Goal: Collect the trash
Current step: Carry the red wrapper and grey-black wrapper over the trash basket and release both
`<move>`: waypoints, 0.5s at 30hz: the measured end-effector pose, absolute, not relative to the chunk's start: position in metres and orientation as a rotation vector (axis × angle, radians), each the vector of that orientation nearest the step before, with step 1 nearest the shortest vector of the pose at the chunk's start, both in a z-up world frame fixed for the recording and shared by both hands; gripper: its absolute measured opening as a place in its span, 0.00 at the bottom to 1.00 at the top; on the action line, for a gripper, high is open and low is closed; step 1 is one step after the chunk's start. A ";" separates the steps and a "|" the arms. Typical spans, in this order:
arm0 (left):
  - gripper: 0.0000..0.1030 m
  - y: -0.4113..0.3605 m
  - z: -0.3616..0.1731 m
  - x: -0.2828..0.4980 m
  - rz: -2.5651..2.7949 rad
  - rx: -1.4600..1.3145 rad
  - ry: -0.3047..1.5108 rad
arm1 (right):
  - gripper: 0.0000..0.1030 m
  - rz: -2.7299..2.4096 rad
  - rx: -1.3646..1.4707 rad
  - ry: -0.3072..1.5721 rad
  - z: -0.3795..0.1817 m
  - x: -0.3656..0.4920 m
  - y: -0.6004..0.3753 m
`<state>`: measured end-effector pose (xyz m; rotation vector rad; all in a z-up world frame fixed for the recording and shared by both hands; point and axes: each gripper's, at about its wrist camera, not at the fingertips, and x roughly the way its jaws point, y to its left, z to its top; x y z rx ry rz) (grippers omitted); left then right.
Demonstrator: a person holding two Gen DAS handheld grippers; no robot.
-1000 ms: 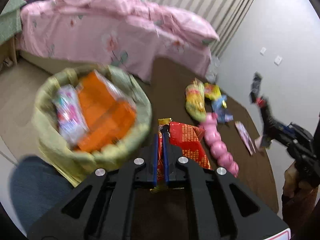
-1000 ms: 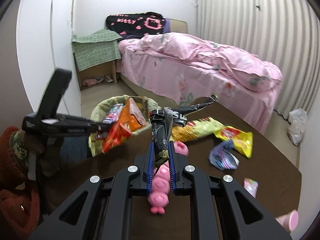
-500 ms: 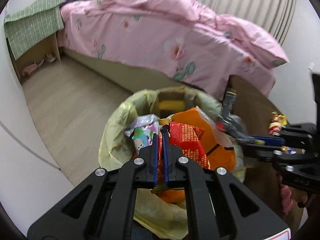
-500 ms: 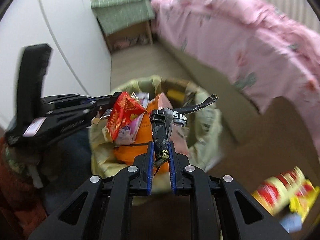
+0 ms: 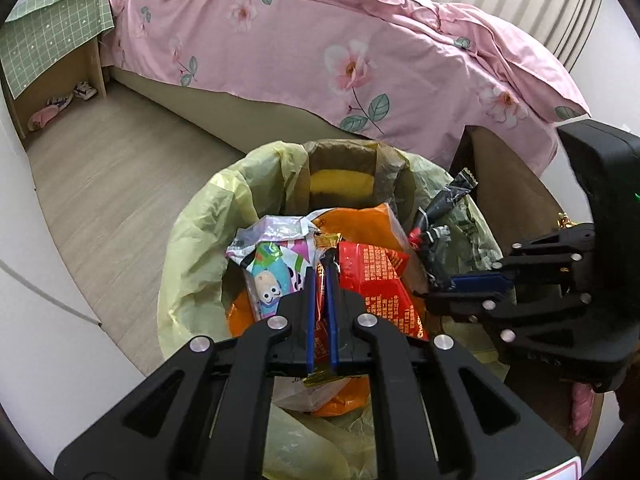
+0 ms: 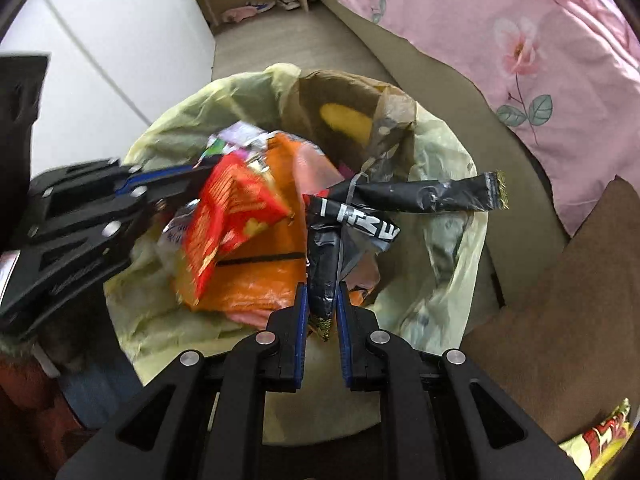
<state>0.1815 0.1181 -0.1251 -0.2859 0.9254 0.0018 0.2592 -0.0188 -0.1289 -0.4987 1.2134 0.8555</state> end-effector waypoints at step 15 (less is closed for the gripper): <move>0.51 0.135 -0.094 0.155 -0.006 -0.449 0.787 | 0.38 0.825 -0.459 1.032 -0.088 0.210 -0.048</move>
